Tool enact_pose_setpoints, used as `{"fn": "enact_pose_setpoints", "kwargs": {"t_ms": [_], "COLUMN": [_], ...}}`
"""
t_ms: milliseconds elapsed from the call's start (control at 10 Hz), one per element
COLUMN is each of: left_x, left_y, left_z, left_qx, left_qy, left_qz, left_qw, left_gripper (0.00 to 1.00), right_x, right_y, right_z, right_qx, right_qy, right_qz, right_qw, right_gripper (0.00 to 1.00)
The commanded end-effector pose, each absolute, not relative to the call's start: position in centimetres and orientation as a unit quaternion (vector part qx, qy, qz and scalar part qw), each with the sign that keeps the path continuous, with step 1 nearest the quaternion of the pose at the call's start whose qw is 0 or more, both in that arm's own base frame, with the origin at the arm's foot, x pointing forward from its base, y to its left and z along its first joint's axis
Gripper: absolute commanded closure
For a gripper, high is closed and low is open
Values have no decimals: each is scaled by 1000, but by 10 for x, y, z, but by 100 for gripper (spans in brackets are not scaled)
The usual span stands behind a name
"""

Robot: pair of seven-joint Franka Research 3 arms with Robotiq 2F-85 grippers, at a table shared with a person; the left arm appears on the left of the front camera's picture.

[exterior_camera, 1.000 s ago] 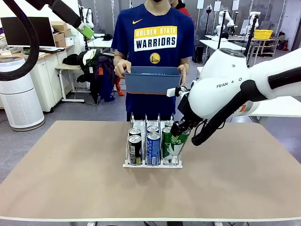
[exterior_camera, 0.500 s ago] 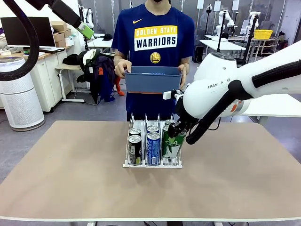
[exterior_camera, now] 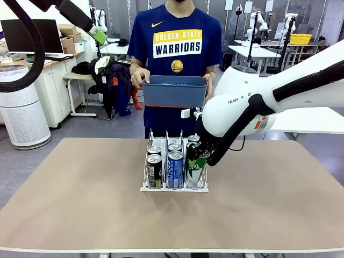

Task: Fill the beverage cans into the dispenser.
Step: Place the picked Sprite in the line of the Automatic Can Dispenser with the same cans.

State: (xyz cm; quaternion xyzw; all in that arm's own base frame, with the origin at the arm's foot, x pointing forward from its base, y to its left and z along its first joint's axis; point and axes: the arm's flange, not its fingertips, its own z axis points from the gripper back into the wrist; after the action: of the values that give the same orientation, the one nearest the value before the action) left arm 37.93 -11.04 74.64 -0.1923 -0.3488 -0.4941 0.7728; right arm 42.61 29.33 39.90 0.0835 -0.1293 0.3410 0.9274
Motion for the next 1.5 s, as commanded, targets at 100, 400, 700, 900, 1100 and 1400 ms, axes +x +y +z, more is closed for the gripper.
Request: {"fn": "enact_pose_setpoints", "kwargs": {"t_ms": [100,400,700,900,1100,1400], "left_x": [378,378,378,378,378,378], "left_y": [-109,-109,-109,-109,-109,-109], "left_z": [746,746,746,746,746,746], "left_qx": [-191,-191,-191,-191,-191,-191], "left_qy": [-345,-345,-345,-345,-345,-345], "left_qz": [-493,-493,-493,-493,-493,-493], "left_qw": [776,776,776,776,776,776], "left_gripper": [0,0,0,0,0,0], "right_x": [443,437,437,437,437,423], "right_y": [305,299,299,299,299,295], "right_z": [394,388,388,388,391,415], "right_qx": [57,69,69,69,76,80], "right_qy": [-92,-92,-92,-92,-84,-112], "right_qz": [344,351,351,351,371,376], "right_qw": [933,929,929,929,922,916], "right_gripper": [42,42,42,42,23,19]}}
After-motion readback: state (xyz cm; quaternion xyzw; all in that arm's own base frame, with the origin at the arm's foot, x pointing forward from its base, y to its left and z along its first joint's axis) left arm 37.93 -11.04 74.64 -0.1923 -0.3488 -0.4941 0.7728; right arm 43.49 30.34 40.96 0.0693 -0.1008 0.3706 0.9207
